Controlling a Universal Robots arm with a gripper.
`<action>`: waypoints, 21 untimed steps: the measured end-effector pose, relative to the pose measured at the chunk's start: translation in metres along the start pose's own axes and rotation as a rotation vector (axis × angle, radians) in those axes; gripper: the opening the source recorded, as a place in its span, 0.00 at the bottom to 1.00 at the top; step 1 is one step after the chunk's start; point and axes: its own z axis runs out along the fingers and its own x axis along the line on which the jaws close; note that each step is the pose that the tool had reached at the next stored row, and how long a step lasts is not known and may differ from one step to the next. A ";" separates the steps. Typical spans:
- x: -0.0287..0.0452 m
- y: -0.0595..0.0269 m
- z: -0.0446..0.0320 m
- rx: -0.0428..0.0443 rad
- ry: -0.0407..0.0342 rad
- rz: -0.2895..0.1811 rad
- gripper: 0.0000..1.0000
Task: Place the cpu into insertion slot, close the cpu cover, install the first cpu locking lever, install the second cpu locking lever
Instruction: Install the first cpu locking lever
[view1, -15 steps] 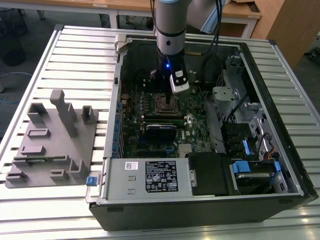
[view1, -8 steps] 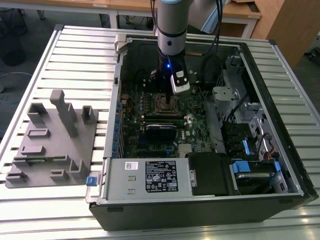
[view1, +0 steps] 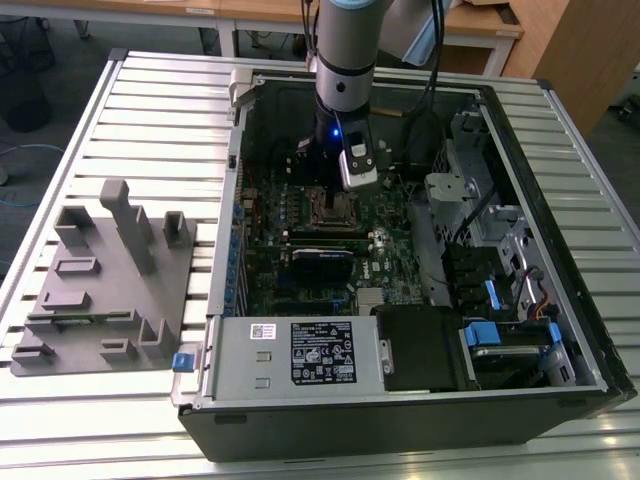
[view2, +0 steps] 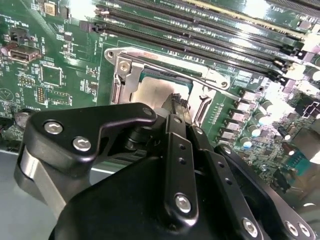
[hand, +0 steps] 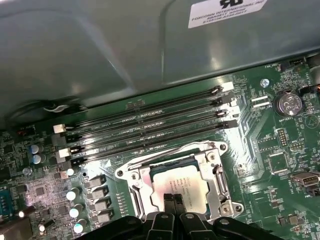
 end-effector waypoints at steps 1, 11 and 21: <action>0.0000 0.0000 0.0000 0.0000 0.0001 0.000 0.10; 0.0000 0.0000 0.0005 -0.0007 0.0057 -0.133 0.10; -0.0001 0.0000 0.0016 -0.0031 0.0033 -0.276 0.10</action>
